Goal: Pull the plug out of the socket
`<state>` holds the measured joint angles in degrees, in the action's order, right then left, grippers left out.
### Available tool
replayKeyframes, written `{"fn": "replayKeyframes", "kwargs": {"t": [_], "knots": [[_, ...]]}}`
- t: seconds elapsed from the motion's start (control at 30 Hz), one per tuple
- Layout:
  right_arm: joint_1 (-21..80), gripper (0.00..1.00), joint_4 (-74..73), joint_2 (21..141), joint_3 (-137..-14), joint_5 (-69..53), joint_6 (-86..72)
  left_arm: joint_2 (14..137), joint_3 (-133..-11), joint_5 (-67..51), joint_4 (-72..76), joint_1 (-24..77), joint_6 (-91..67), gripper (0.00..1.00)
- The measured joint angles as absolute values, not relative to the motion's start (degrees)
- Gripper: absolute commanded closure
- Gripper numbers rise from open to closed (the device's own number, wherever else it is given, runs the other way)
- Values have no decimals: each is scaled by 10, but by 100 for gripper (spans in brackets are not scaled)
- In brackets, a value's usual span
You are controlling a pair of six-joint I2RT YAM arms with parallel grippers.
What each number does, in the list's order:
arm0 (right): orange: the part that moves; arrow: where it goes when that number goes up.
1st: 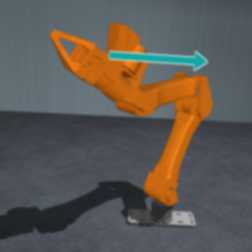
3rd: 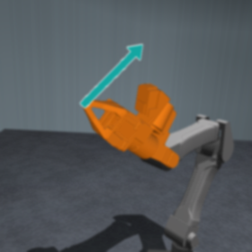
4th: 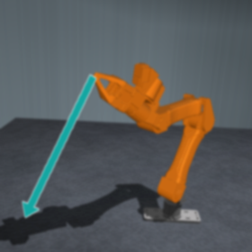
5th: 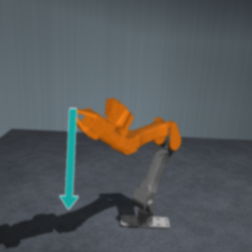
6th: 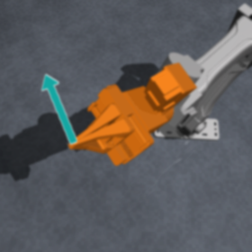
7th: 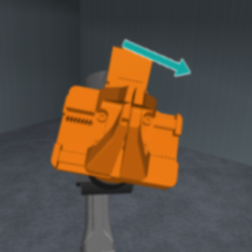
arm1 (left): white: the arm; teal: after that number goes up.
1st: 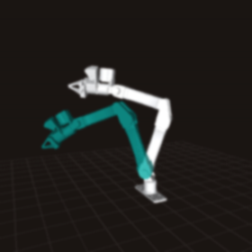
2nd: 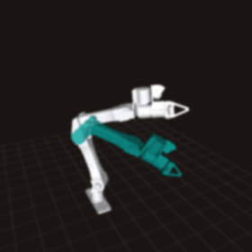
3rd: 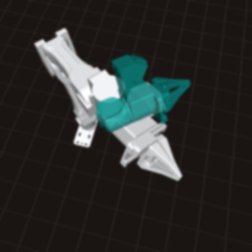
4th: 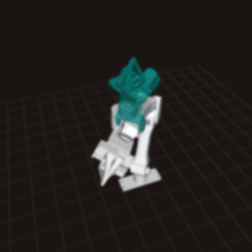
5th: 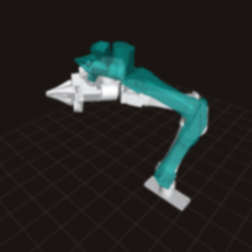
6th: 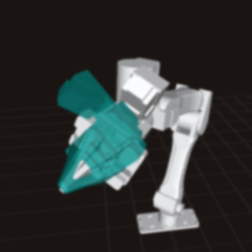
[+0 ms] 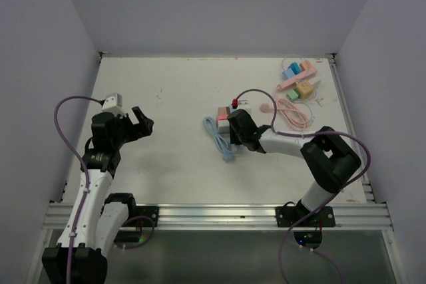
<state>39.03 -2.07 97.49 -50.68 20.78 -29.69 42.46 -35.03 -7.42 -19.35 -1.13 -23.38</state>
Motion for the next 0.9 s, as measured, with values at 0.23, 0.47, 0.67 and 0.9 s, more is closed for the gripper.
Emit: {"fn": "replayKeyframes", "kwargs": {"t": [0.23,0.47,0.67,0.9], "knots": [[505,100,-6,901,-431,178,-245,417,-341,-126,-194,-11,-246,2],[537,100,67,874,-366,162,-246,379,-338,-164,-188,25,-316,4],[546,100,122,865,-333,149,-250,387,-319,-151,-149,135,-399,4],[550,100,162,828,-281,143,-251,489,-319,-87,-84,252,-457,4]]}}
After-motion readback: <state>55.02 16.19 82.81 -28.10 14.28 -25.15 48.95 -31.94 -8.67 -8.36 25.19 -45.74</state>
